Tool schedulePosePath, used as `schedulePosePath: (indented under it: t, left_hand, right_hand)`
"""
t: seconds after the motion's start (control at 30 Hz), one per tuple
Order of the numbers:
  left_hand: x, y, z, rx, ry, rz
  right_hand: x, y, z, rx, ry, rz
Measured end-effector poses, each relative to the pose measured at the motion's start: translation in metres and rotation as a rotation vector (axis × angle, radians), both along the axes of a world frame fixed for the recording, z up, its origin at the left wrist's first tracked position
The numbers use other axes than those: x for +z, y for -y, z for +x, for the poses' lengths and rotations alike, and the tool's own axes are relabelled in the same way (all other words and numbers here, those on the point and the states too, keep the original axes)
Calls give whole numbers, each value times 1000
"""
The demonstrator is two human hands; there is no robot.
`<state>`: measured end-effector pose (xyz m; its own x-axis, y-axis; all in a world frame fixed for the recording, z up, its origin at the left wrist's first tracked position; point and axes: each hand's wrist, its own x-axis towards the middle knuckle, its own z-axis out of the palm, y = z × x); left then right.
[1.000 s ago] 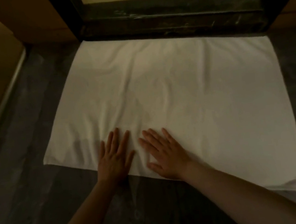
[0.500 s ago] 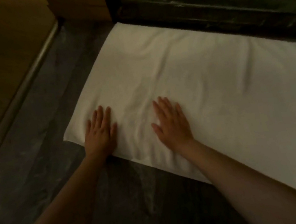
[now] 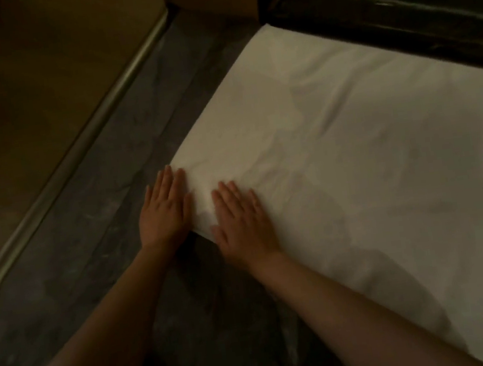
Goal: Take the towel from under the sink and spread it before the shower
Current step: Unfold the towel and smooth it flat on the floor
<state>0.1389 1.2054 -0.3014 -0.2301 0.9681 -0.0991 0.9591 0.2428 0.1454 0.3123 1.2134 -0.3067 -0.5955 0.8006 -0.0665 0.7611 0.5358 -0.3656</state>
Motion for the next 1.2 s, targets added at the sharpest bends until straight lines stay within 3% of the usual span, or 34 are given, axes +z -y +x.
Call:
schedulePosePath:
  t: [0.13,0.33,0.67,0.8,0.93,1.2]
  left_hand:
    - [-3,-14,7,-112,29,-13]
    - [-17,-15,-7,-114,-13,-47]
    - [-3,2,-52,112,-124,-164]
    - [19,-3,-48,121,-122,-60]
    - [41,-17,-2,107,-104,21]
    - [61,-50,149,-215,46,177]
  right_hand:
    - [0,-35,-12,-177,87,22]
    - [-6,-35,-38,-107,123,68]
    - [1,-17,-78,274,212,31]
    - [15,-22,-81,427,124,-60]
    - [42,-54,-37,234,-88,-135]
    - [63,-97,151,-36,154,106]
